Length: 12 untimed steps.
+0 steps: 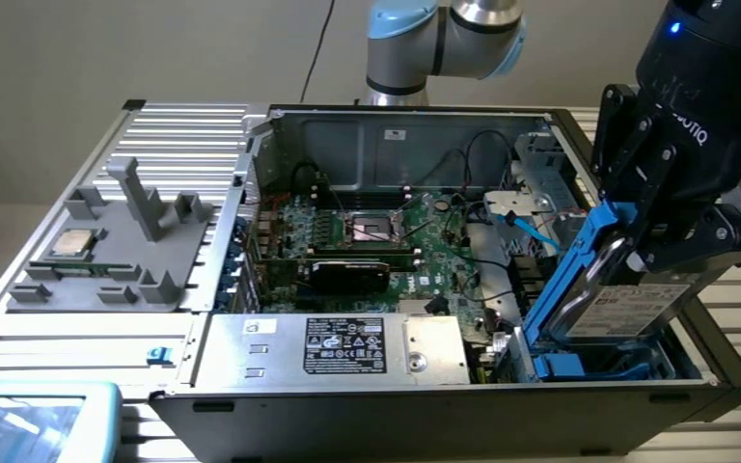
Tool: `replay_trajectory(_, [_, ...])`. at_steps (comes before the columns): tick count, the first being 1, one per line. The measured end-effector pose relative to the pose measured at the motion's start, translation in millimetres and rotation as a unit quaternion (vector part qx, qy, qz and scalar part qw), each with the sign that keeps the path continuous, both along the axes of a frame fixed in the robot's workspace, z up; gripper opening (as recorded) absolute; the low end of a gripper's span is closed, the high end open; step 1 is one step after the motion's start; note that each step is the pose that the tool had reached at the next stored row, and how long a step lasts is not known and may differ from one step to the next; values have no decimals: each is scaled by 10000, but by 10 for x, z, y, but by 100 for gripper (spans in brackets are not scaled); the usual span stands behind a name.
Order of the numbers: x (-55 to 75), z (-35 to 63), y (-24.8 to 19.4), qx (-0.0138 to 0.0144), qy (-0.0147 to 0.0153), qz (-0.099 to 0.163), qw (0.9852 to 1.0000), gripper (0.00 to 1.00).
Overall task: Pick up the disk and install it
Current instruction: 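Insert the disk into the insertion slot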
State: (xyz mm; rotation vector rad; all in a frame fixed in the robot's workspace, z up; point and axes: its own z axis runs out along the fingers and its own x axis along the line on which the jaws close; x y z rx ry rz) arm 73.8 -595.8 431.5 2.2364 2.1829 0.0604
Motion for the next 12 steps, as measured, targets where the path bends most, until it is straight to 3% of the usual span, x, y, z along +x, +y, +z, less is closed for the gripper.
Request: replay_trajectory(12, [0, -8, 1, -1, 0, 0, 10000, 37])
